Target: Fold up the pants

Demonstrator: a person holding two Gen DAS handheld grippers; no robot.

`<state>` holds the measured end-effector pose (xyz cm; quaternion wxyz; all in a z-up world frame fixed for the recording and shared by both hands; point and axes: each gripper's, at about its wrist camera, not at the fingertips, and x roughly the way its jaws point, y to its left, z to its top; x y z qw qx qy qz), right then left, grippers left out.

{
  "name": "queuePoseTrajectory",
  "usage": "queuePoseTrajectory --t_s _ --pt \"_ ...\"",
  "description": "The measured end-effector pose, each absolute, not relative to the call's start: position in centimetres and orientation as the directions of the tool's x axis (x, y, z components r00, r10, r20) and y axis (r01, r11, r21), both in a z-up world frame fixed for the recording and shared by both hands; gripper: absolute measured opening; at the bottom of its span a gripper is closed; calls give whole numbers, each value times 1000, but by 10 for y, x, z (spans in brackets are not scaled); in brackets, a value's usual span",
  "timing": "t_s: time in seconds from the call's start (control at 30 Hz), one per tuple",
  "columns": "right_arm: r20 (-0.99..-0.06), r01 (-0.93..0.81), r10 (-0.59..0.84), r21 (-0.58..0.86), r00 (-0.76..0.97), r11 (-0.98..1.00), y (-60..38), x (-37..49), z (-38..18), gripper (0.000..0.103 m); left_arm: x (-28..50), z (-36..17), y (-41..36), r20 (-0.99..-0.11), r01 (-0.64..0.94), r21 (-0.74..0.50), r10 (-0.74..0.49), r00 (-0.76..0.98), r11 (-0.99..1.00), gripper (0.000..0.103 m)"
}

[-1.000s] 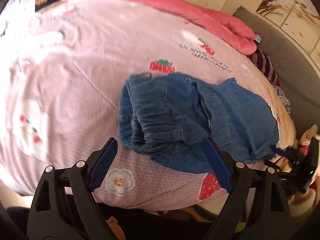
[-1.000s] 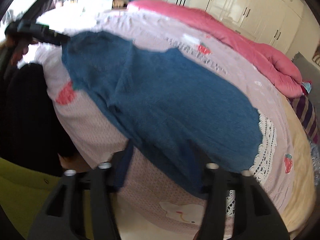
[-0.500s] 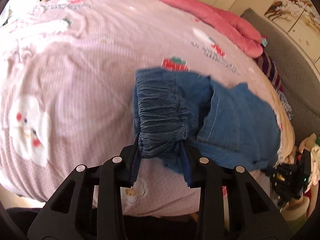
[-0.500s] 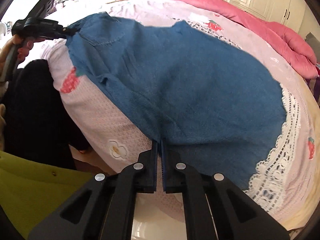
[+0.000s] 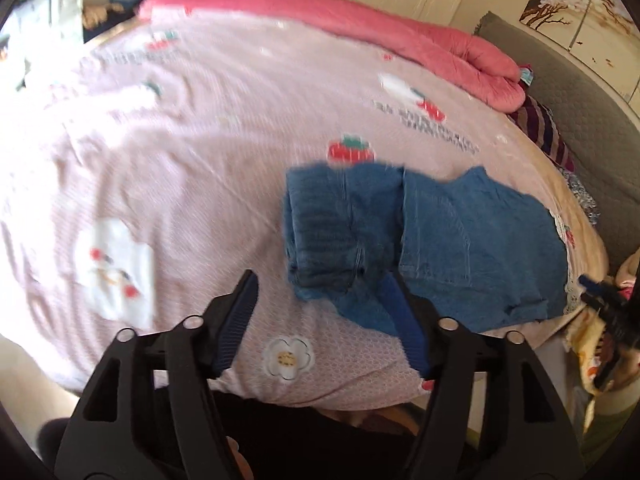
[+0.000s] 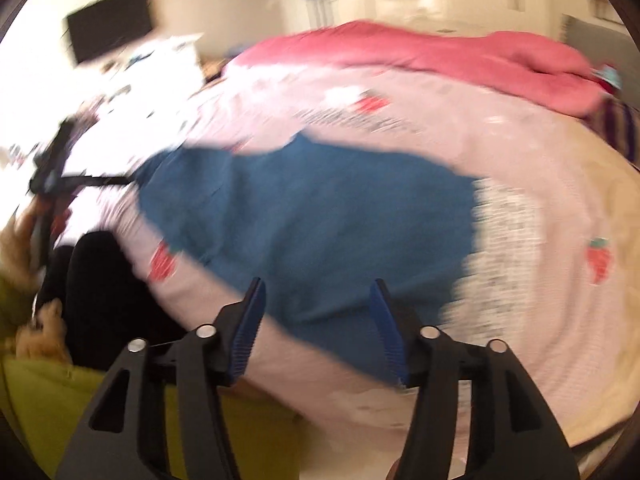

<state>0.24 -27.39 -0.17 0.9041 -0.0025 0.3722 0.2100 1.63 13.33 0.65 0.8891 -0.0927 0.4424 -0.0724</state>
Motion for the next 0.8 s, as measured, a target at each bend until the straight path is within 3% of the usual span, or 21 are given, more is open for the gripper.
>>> queuePoseTrajectory --t_s 0.1,0.23,0.4,0.57,0.6,0.63,0.8 --pt "-681 -236 283 164 675 958 -305 22 0 66 12 30 124 -735 80 -206 -208 645 975 69" --pt "-699 -88 225 226 679 970 -341 58 -5 67 20 48 90 -693 169 -181 -248 677 969 76" --pt "-713 -7 214 282 667 959 -363 104 -15 67 43 39 36 -697 280 -147 -300 652 949 76" --pt "-769 47 188 272 611 961 -368 148 -33 66 52 5 -3 -741 318 -44 -245 626 947 76" --pt "-787 41 204 278 583 960 -366 156 -40 51 52 -1 -5 -747 316 -32 -233 622 948 76" --pt "-789 19 236 299 567 954 -366 158 -45 29 53 -9 -7 -759 318 -33 -231 608 948 76" --pt "-778 12 173 226 604 974 -363 156 -38 22 56 -36 -5 -799 303 5 -178 574 953 76"
